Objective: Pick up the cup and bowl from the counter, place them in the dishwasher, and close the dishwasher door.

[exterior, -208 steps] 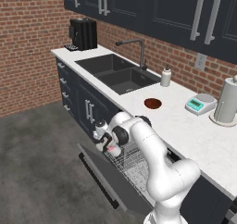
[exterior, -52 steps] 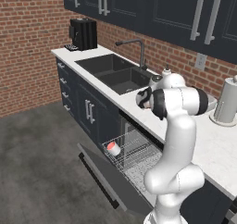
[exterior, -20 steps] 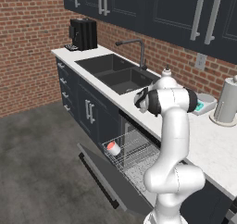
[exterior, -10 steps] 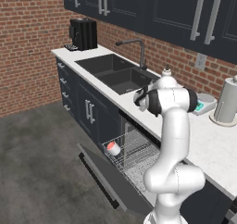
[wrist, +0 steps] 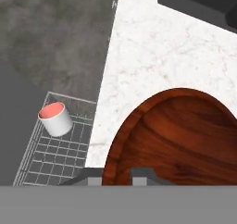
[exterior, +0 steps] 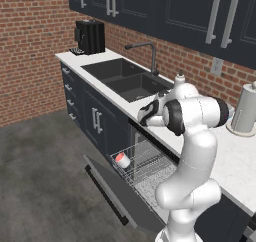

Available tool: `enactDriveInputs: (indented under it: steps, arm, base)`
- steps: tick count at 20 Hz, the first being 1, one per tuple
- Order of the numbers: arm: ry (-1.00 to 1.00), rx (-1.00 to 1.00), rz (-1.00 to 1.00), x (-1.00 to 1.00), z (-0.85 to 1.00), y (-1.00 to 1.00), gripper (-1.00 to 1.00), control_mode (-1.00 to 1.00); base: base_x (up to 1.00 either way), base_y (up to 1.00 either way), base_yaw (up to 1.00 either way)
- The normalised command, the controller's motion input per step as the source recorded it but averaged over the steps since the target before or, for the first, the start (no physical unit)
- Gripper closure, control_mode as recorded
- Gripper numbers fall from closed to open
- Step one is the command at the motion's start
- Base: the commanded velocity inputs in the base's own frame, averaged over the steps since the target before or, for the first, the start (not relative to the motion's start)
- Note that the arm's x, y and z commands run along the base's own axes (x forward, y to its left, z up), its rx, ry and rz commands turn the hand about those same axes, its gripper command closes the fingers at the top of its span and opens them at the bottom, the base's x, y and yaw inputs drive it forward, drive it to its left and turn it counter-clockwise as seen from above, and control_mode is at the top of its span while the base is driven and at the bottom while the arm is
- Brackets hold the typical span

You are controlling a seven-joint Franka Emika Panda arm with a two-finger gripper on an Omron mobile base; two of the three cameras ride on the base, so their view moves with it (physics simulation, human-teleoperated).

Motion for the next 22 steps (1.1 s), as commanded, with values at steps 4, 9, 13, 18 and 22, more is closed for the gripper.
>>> enactDriveInputs:
  steps: [4, 9, 13, 18, 22]
  arm:
    - [0.05, 0.00, 0.00, -1.00, 0.27, 0.81, 1.00, -1.00]
    - [0.13, 0.00, -0.02, -0.91, 0.45, 0.54, 1.00, -1.00]
    - [0.18, 0.00, -0.11, -0.62, 0.38, 0.45, 1.00, -1.00]
    - [0.27, 0.07, -0.01, -0.04, 0.04, 0.09, 1.00, -1.00]
    - [0.17, 0.12, 0.10, 0.01, -0.35, -0.01, 1.00, -1.00]
  base:
    - [0.00, 0.00, 0.00]
    - [0.00, 0.00, 0.00]
    - [0.00, 0.00, 0.00]
    - [0.00, 0.00, 0.00]
    - [0.00, 0.00, 0.00]
